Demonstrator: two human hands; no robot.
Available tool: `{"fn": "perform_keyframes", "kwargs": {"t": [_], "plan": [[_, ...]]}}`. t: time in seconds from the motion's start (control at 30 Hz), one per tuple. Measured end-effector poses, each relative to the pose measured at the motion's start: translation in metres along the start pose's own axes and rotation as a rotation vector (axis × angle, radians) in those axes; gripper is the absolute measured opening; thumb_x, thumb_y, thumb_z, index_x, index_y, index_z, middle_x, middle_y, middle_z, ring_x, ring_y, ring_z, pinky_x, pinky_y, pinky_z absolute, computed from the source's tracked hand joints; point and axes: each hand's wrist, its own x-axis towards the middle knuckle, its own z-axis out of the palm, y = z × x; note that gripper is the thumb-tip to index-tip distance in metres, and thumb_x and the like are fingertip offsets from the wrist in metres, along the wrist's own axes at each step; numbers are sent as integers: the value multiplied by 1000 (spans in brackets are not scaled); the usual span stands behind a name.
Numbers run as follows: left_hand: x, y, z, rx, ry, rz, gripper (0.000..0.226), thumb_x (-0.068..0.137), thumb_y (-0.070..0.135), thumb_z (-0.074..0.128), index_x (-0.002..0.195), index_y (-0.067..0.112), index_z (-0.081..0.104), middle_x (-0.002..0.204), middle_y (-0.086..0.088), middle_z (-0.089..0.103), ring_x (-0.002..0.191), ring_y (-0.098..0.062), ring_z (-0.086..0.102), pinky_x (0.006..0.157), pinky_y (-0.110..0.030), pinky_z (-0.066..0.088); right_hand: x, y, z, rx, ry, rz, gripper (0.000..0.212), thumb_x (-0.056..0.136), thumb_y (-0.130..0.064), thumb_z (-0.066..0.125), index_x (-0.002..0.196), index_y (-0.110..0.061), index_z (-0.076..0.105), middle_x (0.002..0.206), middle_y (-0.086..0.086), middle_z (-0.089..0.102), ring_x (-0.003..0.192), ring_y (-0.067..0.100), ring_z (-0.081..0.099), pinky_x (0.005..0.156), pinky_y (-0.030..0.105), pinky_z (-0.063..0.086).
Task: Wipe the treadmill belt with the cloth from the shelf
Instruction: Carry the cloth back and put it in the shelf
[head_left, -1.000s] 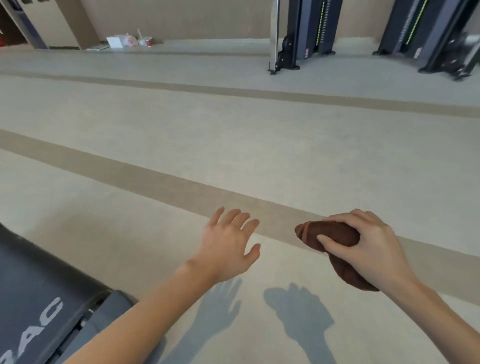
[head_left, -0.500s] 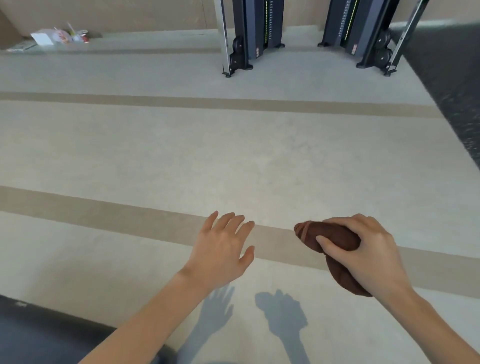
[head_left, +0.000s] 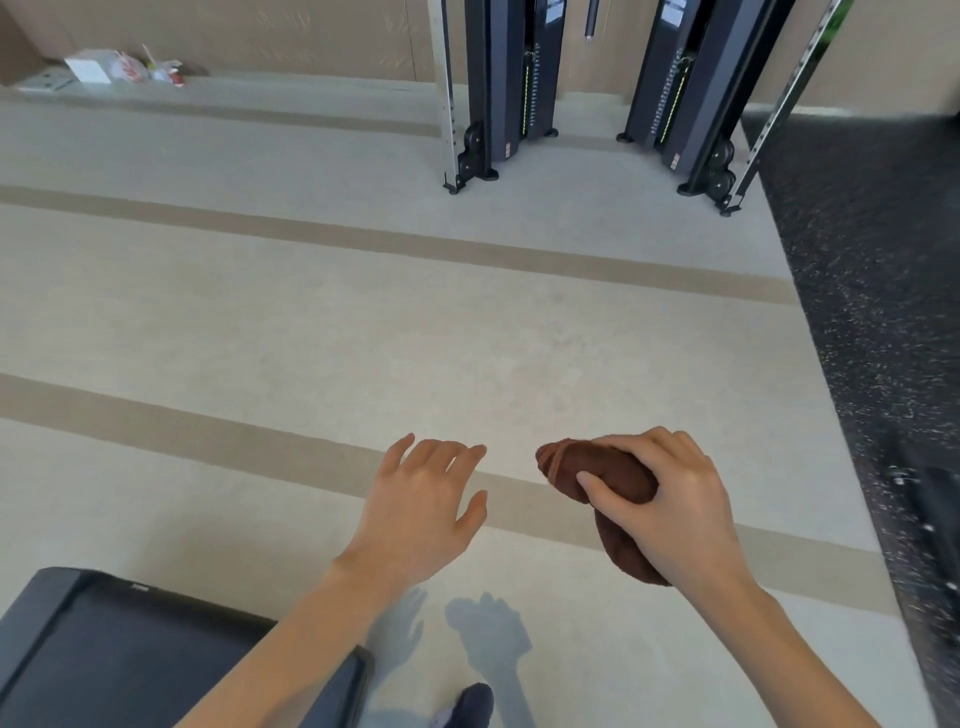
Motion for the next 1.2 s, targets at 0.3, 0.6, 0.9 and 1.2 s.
{"fn": "perform_keyframes", "kwargs": {"t": [0.3, 0.6, 0.9, 1.2], "plan": [[-9, 8, -106, 22, 9, -9, 49, 81, 41, 39, 111, 16, 69, 105, -1, 69, 98, -23, 65, 93, -48, 47, 24, -84, -61, 6, -3, 22, 24, 73, -44, 68, 94, -33, 70, 84, -14, 59, 85, 9, 49, 79, 31, 41], [-34, -14, -125, -24, -6, -68, 48, 83, 41, 41, 113, 15, 68, 111, -5, 68, 107, -28, 62, 94, -51, 47, 24, -128, -43, 37, -114, -2, 24, 73, -45, 66, 94, -34, 70, 86, -14, 62, 86, 9, 51, 79, 28, 43], [1, -64, -125, 2, -3, -259, 48, 88, 45, 39, 118, 19, 66, 116, -2, 66, 113, -28, 59, 97, -49, 45, 112, -119, -16, 62, -253, -71, 21, 75, -33, 77, 95, -33, 71, 87, -18, 61, 88, 4, 50, 78, 23, 42], [111, -99, -148, 109, 81, -446, 47, 85, 46, 38, 116, 24, 66, 114, 3, 67, 113, -23, 60, 94, -50, 47, 274, -124, 10, 158, -362, -262, 22, 73, -29, 80, 91, -35, 70, 84, -19, 62, 88, 3, 52, 76, 23, 42]]}}
